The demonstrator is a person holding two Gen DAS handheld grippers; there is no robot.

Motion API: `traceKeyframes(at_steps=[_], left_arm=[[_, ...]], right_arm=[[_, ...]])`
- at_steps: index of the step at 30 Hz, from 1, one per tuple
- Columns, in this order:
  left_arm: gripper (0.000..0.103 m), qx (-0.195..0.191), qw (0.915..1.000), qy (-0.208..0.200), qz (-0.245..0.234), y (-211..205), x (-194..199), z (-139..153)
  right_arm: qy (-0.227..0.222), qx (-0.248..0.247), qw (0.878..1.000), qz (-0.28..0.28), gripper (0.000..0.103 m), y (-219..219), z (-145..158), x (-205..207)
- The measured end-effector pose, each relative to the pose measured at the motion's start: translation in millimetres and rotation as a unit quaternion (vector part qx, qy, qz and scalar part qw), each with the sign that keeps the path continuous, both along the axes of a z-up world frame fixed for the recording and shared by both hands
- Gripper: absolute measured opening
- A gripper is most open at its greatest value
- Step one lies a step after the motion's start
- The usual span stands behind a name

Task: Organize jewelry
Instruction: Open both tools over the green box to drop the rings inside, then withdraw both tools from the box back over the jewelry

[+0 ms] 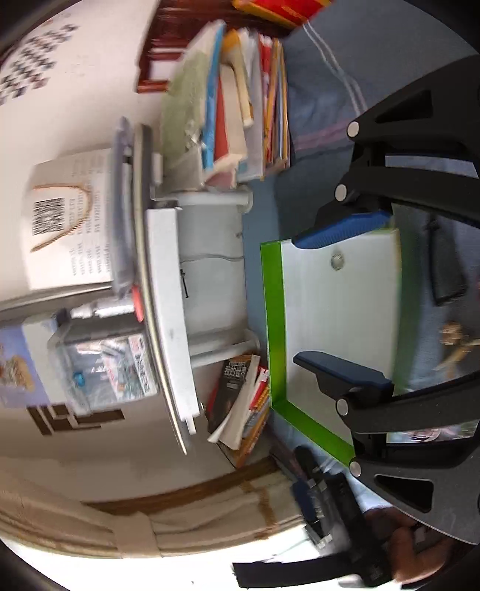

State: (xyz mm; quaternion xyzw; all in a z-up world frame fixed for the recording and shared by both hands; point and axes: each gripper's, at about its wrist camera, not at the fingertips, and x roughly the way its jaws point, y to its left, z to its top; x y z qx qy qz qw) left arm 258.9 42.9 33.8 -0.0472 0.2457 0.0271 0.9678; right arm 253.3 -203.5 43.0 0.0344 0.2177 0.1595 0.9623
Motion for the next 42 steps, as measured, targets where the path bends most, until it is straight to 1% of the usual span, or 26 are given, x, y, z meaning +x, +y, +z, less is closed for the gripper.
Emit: traceKeyframes(at_steps=[2, 3, 6, 9, 10, 13, 16, 20, 24, 27, 32, 42], left_arm=[[0.089, 0.000, 1.0000, -0.008, 0.000, -1, -26, 7], [0.090, 0.000, 0.9999, -0.012, 0.000, -1, -45, 10], [0.091, 0.005, 0.9999, -0.012, 0.004, -2, -91, 8], [0.091, -0.005, 1.0000, -0.003, 0.006, -1, -140, -5], [0.091, -0.004, 1.0000, -0.001, 0.005, -2, -151, -9], [0.091, 0.009, 0.9999, 0.005, 0.011, -5, -187, -22], [0.091, 0.020, 0.9997, 0.013, 0.004, -13, -214, -37], [0.091, 0.019, 0.9995, 0.023, -0.010, -23, -233, -52], [0.091, 0.023, 0.9992, 0.025, -0.020, -33, -246, -57], [0.091, 0.034, 0.9990, 0.023, -0.020, -37, -250, -55], [0.091, 0.036, 0.9989, 0.019, -0.022, -38, -255, -52], [0.091, 0.035, 0.9988, 0.021, -0.025, -37, -252, -52]], right_arm=[[-0.005, -0.012, 1.000, 0.005, 0.060, -1, 3, -28], [-0.006, -0.016, 1.000, 0.004, 0.060, -2, 3, -47], [0.000, -0.024, 1.000, 0.006, 0.061, -3, -8, -90], [0.008, -0.024, 1.000, 0.010, 0.061, -4, -21, -126], [0.009, -0.023, 1.000, 0.010, 0.061, -4, -25, -137], [0.019, -0.021, 0.999, 0.019, 0.061, -3, -40, -170], [0.018, -0.023, 0.999, 0.027, 0.061, 1, -50, -192], [0.018, -0.029, 0.999, 0.034, 0.061, 6, -60, -219], [0.014, -0.030, 0.999, 0.035, 0.061, 7, -66, -235], [0.015, -0.028, 0.999, 0.032, 0.061, 5, -66, -237], [0.014, -0.023, 0.999, 0.028, 0.061, 2, -66, -239], [0.019, -0.025, 0.999, 0.029, 0.061, 4, -69, -236]])
